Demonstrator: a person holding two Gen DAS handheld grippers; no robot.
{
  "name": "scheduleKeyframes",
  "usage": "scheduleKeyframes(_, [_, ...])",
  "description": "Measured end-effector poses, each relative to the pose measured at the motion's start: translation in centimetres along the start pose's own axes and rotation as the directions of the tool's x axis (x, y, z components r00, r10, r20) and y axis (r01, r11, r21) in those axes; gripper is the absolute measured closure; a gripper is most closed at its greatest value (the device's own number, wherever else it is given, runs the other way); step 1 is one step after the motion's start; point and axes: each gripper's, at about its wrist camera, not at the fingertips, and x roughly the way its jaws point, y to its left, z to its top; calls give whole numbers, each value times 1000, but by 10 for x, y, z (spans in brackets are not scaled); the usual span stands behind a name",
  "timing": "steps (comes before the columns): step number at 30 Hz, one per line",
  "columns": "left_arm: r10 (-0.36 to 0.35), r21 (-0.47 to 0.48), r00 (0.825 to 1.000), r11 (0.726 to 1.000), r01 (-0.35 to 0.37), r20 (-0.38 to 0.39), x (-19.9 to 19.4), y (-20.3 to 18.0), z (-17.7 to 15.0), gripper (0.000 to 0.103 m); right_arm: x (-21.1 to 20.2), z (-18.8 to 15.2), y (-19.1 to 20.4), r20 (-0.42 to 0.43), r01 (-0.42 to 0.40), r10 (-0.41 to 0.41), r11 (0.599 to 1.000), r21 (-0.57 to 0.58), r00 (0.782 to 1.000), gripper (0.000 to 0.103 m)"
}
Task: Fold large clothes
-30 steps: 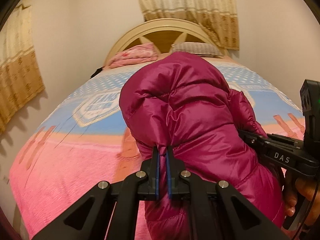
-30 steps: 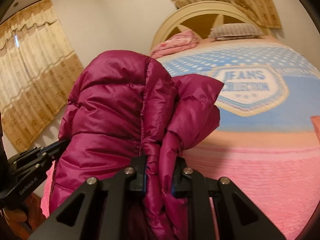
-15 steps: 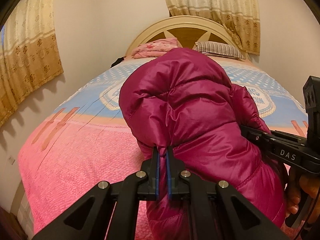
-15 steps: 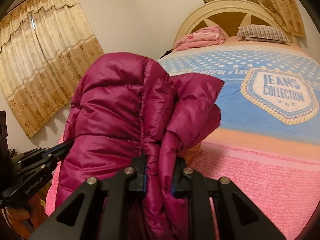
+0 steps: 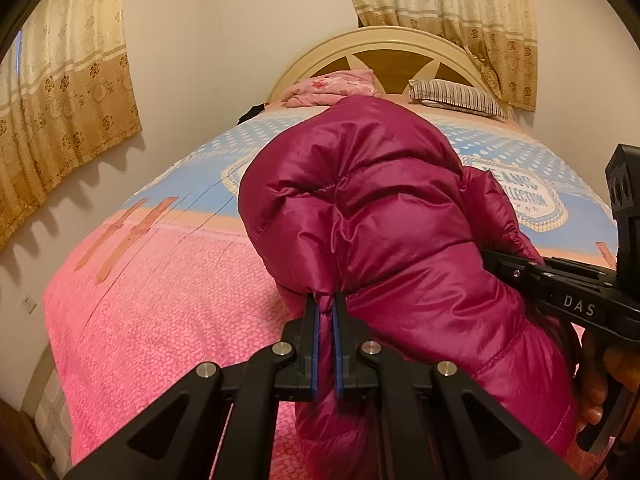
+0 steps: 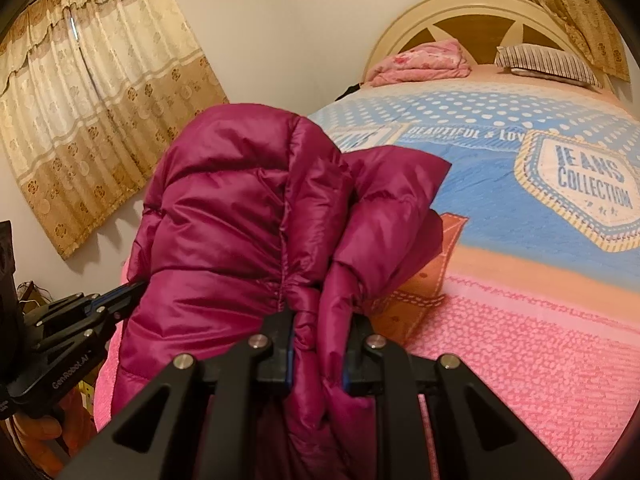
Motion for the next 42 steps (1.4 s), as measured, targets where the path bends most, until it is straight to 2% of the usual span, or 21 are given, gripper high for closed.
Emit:
scheduleKeyframes(15, [13,-21,999,1000,-13,-40,12,15,-12,99,20,-6,5,-45,2,-2,1000,-2,999,84])
scheduleKeyframes(35, [39,-1,998,999,-39,-58,30,7,-18,98,33,-12,-1,-76,33,-31,999,22,997,84])
scheduleKeyframes(42, [72,19,995,997,-71,-69,43,-1,-25,89,38,-15,-7,-92,51,-47,998,37,995,84])
